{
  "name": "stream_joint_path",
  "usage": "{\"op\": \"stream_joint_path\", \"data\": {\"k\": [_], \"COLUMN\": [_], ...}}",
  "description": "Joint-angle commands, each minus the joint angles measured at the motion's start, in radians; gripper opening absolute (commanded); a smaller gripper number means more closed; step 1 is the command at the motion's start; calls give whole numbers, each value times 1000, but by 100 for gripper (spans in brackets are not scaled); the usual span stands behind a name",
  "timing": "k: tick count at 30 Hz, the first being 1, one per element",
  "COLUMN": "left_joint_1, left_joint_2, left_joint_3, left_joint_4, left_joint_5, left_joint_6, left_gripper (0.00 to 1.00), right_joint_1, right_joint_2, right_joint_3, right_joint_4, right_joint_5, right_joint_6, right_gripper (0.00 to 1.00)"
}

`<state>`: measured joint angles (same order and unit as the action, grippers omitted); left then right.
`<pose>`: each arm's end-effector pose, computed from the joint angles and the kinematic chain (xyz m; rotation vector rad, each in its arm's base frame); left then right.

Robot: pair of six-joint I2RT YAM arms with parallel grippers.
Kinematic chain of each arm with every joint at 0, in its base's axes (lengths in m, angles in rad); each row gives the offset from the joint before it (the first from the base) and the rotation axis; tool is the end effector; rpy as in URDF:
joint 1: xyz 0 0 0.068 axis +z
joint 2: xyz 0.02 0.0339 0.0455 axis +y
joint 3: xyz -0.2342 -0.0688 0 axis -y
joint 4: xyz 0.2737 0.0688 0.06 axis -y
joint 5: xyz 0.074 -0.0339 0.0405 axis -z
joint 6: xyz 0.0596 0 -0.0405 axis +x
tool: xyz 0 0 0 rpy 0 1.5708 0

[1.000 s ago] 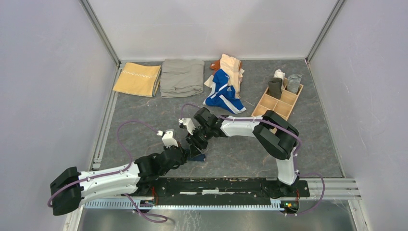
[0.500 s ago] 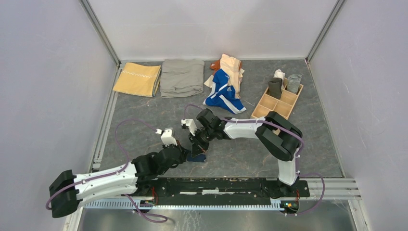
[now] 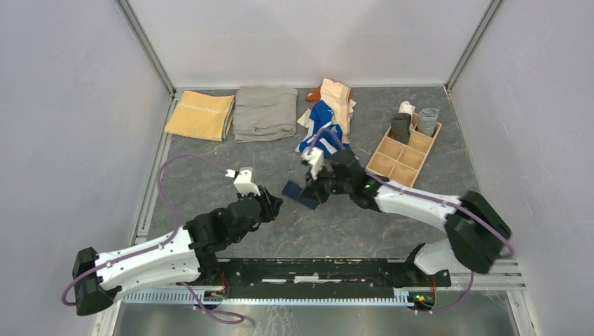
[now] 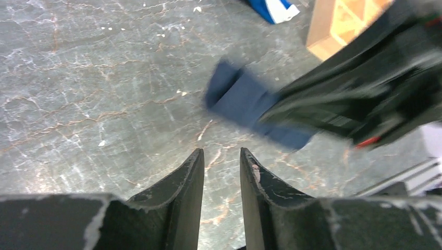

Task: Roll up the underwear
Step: Pick up the underwear from the center of the board, then place the underwear in the storage box.

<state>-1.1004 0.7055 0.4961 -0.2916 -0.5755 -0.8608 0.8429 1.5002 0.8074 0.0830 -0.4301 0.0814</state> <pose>0.1335 -0.1909 0.2076 -0.1101 2.0450 -0.6608 0.2193 0.2834 0.1451 -1.0870 2.0178 0.9745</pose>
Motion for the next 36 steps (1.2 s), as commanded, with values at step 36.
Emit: {"op": "stream_joint_path", "data": {"k": [36], "left_joint_1": [336], "left_joint_2": [241], "left_joint_3": [-90], "left_joint_4": [319], "left_joint_5": [449], "left_joint_6": [249], "left_gripper": [30], "right_joint_1": [-1086], "right_joint_2": [-42], "right_joint_3": [-266], "right_joint_4": [803], "right_joint_5": [57], "right_joint_6": [-497], "right_gripper": [0]}}
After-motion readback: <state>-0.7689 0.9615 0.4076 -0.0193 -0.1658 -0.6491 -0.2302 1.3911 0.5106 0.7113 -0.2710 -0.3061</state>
